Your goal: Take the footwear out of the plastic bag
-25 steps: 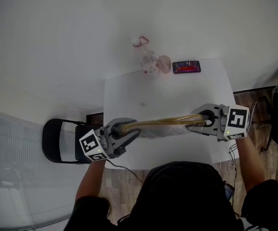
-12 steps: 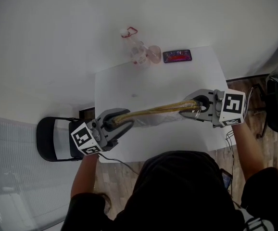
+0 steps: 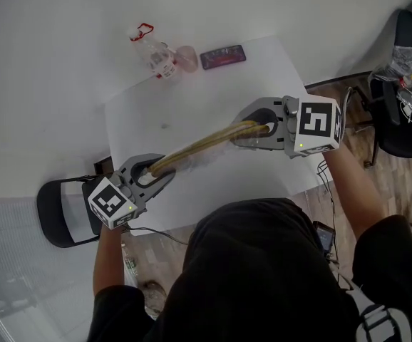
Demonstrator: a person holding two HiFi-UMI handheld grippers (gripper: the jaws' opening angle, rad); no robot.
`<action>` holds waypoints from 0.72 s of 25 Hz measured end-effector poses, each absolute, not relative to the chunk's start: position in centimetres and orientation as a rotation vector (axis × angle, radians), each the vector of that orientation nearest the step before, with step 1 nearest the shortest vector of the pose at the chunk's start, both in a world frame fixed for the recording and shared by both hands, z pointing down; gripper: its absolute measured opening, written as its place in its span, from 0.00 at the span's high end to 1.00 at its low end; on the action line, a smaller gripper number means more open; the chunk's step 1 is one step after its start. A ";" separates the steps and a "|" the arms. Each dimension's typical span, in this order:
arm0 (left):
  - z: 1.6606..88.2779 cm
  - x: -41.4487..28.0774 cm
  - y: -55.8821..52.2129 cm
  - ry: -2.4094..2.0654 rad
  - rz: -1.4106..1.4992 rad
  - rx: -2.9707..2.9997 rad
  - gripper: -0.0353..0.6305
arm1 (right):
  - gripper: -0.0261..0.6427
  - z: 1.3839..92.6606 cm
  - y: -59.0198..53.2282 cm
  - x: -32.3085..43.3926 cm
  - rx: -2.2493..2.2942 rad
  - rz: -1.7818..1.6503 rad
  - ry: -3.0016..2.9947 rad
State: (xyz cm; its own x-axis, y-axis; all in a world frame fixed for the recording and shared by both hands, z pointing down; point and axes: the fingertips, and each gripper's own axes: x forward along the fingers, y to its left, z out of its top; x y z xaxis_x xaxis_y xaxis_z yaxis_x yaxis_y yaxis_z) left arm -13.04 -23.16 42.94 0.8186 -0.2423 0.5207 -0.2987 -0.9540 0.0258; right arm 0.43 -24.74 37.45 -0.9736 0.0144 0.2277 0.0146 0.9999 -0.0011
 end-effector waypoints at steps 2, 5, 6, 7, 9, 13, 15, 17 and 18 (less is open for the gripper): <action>43.6 -12.8 -22.7 -0.396 0.787 2.893 0.72 | 0.85 37.8 -24.7 0.7 -0.029 -0.002 -2.891; 44.0 -12.5 -22.7 -0.357 0.770 2.888 0.73 | 0.85 38.1 -24.7 1.0 -0.029 0.017 -2.876; 44.0 -12.5 -22.7 -0.354 0.771 2.881 0.73 | 0.85 38.2 -24.8 1.2 -0.026 0.025 -2.875; 44.0 -12.6 -22.8 -0.355 0.771 2.872 0.74 | 0.85 38.2 -24.9 1.3 -0.023 0.032 -2.876; 44.0 -12.8 -22.8 -0.354 0.769 2.862 0.74 | 0.85 38.2 -25.0 1.4 -0.024 0.040 -2.873; 44.4 -13.3 -22.6 -0.334 0.749 2.857 0.74 | 0.85 38.2 -25.1 1.9 -0.025 0.046 -2.860; 44.7 -13.4 -22.5 -0.320 0.728 2.865 0.74 | 0.85 38.3 -25.1 2.0 -0.021 0.049 -2.854; 44.9 -13.5 -22.5 -0.314 0.718 2.863 0.74 | 0.85 38.5 -25.1 2.3 -0.012 0.055 -2.848; 45.0 -13.6 -22.4 -0.312 0.718 2.857 0.74 | 0.85 38.5 -25.0 2.4 -0.010 0.061 -2.845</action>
